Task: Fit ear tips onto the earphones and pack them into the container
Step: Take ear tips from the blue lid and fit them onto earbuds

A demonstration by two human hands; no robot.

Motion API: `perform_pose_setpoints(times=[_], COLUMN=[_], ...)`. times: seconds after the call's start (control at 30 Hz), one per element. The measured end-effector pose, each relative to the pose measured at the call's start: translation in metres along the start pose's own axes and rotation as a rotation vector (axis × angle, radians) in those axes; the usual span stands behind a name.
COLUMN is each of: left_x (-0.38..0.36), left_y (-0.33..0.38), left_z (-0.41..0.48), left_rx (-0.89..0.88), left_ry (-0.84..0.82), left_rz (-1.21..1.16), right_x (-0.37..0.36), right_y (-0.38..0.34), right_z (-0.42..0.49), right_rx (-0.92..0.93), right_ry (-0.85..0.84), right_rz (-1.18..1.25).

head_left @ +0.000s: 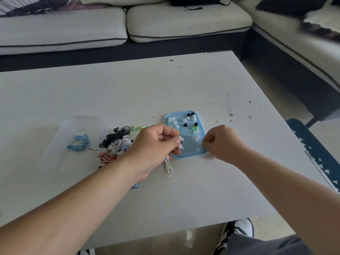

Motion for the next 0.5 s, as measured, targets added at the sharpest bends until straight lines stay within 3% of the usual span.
perform_pose_setpoints(times=[0.5], left_x=[-0.013], left_y=[-0.025], left_z=[0.001], left_rx=[0.066], left_ry=[0.006], left_rz=[0.023], right_x=[0.016], right_y=[0.021], right_z=[-0.002], right_rx=[-0.125], right_ry=[-0.024], right_rz=[0.122])
Point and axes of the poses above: each hand's wrist, its own z-axis towards the middle knuckle, its own x-axis out of the back of the hand, y = z × x, the point moved 7 cm from there along z, towards the middle knuckle, and after that the axes turned 5 degrees about -y, right-handed, at the moved point
